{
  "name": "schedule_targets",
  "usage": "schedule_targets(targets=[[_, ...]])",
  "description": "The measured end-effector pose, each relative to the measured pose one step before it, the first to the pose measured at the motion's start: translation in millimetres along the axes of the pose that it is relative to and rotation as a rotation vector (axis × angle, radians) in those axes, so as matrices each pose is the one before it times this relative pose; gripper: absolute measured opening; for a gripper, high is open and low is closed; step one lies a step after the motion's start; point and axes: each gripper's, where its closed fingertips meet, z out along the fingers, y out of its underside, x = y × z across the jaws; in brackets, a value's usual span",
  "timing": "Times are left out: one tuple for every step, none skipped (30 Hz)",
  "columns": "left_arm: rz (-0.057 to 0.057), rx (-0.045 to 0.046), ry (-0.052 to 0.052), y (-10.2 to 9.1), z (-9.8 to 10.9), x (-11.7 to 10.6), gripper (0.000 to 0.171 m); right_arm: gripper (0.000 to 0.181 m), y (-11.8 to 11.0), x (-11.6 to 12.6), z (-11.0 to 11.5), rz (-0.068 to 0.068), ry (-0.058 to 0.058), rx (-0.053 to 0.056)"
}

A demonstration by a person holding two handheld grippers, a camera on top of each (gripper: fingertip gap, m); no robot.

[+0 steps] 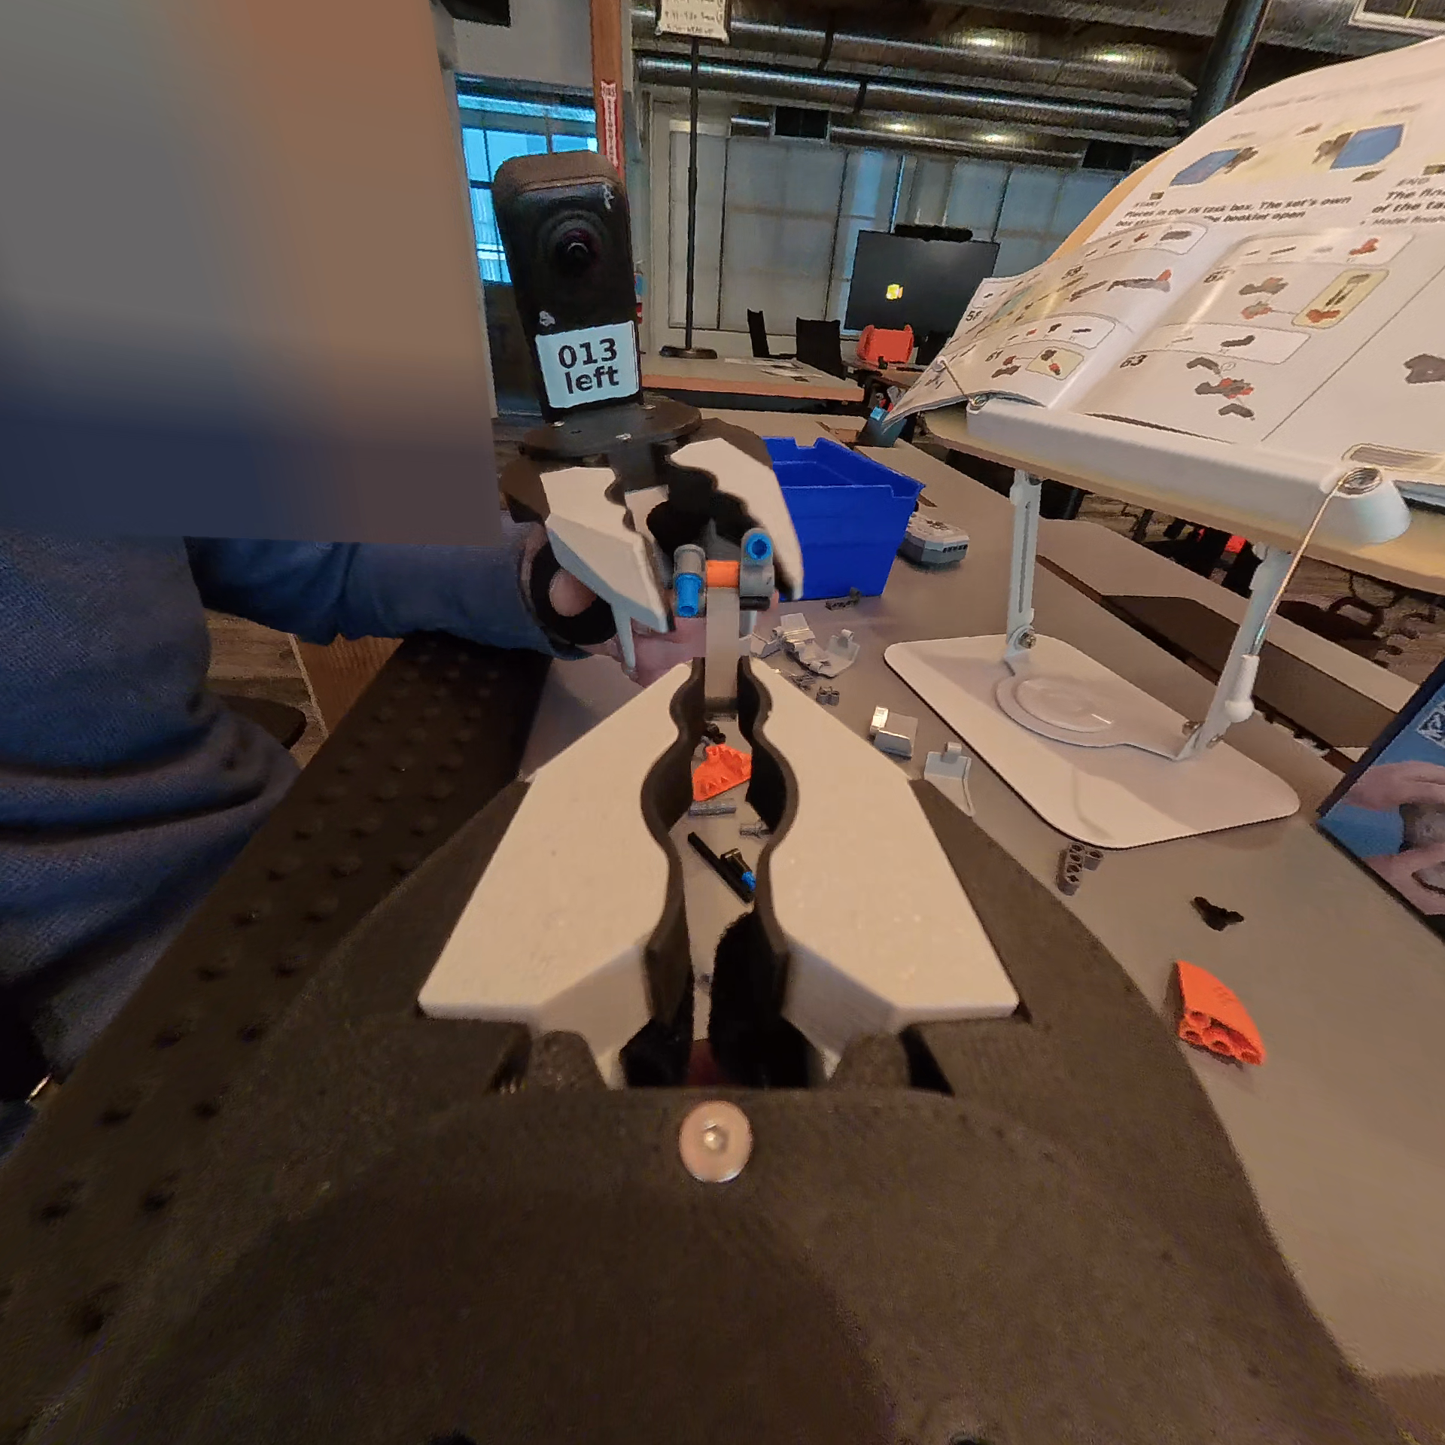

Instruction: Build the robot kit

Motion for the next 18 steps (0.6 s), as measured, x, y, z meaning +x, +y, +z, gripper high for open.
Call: schedule_targets(targets=[[-0.0070,0.00619,-0.0206,-1.48,-1.17,-4.23,0.035,0.006,-0.28,0.93,1.07,-0.0062,0.0095,0.0015],[0.0224,-0.00540,-0.0287,-0.16,-0.72,-3.55,0.040,0.006,-0.45,0.93,1.03,0.0042,0.0073,-0.0024],[0.0566,-0.01439,-0.0396,0.48,-0.25,-2.83,0.043,0.005,-0.05,1.23,1.14,0.0046,0.0084,-0.0053],[0.0857,-0.01935,-0.0532,0.50,0.05,-2.73,0.045,0.006,0.67,0.65,1.18,0.0012,0.0066,-0.0057],[0.1107,-0.00374,-0.0504,-2.39,-0.64,-0.22,0.042,0.006,0.92,0.93,1.27,0.0081,0.0073,-0.0051],[0.1163,-0.00702,-0.0416,-2.12,-0.12,1.43,0.040,0.005,-0.25,-0.28,0.61,0.0116,-0.0031,0.0020],[0.1074,-0.02154,-0.0398,0.09,1.14,1.31,0.037,0.006,0.65,-0.72,0.96,0.0095,-0.0055,-0.0069],[0.0923,-0.01565,-0.0334,-0.30,0.64,1.43,0.031,0.005,1.09,0.80,1.50,0.0027,0.0088,-0.0083],[0.0795,-0.00577,-0.0292,-0.98,-0.23,0.82,0.028,0.005,-0.20,1.11,0.71,0.0053,0.0081,-0.0001],[0.0593,-0.00453,-0.0245,-0.65,-0.38,-0.53,0.028,0.005,-0.25,0.55,0.11,0.0131,-0.0017,-0.0016],[0.0298,-0.00100,-0.0188,-0.67,-0.37,-1.49,0.028,0.005,0.55,0.48,0.56,0.0119,-0.0007,-0.0063],[0.0092,0.00046,-0.0133,-0.89,-0.18,-1.68,0.029,0.005,1.51,-0.11,1.48,0.0041,0.0033,-0.0101],[0.0069,-0.00186,0.0034,-0.12,0.05,0.40,0.028,0.006,0.92,-0.79,1.86,-0.0020,0.0047,-0.0060],[0.0090,0.00162,0.0161,-0.38,-0.38,2.55,0.022,0.006,-0.38,-0.21,0.90,0.0002,0.0063,0.0002],[0.0104,0.00181,0.0034,-0.84,-0.36,1.46,0.015,0.005,-1.79,-0.15,-0.17,0.0018,0.0022,0.0073],[0.0196,-0.00623,-0.0129,-0.39,-0.15,-0.51,0.014,0.005,-1.08,0.30,0.06,-0.0022,0.0068,0.0013],[0.0142,-0.01047,-0.0075,0.43,-0.01,-0.74,0.014,0.006,-0.28,0.73,0.42,-0.0040,0.0116,-0.0018],[-0.0099,-0.00448,-0.0020,-0.05,-0.10,-0.91,0.014,0.006,-0.80,0.27,0.10,-0.0013,0.0084,0.0021]])
